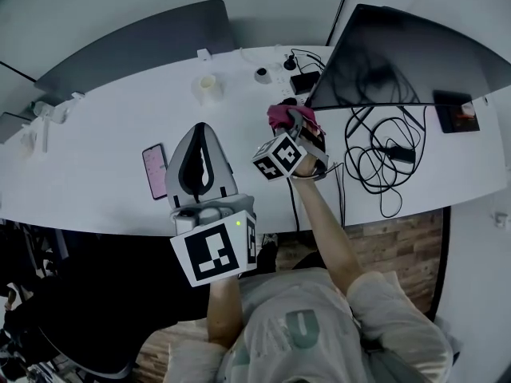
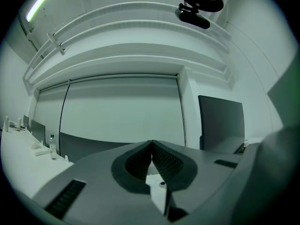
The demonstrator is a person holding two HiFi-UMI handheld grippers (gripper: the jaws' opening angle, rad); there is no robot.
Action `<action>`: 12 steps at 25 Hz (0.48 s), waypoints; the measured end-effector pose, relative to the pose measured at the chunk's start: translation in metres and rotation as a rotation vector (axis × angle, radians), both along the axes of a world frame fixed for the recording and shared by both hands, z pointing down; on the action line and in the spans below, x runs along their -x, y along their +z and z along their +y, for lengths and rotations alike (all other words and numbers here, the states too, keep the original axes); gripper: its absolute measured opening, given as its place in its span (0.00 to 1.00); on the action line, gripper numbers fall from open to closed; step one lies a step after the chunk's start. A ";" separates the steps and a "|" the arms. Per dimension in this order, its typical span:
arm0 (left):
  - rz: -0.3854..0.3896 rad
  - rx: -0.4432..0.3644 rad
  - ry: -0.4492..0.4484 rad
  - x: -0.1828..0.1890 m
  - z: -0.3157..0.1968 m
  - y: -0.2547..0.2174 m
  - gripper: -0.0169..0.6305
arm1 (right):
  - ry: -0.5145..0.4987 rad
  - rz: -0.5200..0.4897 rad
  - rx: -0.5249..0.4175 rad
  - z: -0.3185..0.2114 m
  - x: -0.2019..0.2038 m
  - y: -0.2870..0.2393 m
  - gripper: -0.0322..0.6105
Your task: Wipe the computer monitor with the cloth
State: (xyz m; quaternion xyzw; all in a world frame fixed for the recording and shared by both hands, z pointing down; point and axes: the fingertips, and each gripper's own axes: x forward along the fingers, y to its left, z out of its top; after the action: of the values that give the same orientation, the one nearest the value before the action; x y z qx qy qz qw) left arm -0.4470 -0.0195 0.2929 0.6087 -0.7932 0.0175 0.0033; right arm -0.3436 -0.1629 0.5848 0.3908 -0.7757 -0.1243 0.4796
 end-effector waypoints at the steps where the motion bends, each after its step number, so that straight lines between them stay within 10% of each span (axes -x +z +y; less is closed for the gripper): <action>1: -0.001 0.000 -0.003 0.001 0.001 0.000 0.05 | -0.002 -0.006 0.007 0.000 0.001 0.000 0.13; 12: -0.045 -0.021 -0.036 0.003 0.006 -0.016 0.05 | -0.125 -0.474 0.071 0.038 0.035 -0.116 0.13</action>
State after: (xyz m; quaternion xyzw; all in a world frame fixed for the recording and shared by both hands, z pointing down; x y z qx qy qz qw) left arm -0.4499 -0.0139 0.2764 0.5936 -0.8041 0.0228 -0.0206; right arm -0.3782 -0.1253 0.4685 0.3431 -0.8933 -0.0312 0.2888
